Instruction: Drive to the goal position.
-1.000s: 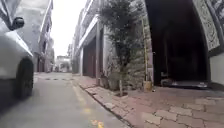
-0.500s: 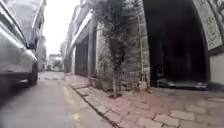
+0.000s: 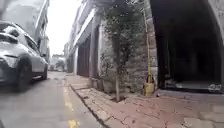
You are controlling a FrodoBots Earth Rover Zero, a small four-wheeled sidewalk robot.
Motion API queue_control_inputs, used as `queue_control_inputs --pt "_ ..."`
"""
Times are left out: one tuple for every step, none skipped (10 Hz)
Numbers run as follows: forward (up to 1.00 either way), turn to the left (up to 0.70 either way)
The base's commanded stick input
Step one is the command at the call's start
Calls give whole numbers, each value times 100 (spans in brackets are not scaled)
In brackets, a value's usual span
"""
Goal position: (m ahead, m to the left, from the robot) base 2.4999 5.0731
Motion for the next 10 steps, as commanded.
queue_control_inputs --pt "46 46" --pt "46 46" --pt "46 46" --pt "46 46" --pt "46 46" --pt "46 46" --pt "46 46" --pt "46 46" --pt "46 46" --pt "46 46"
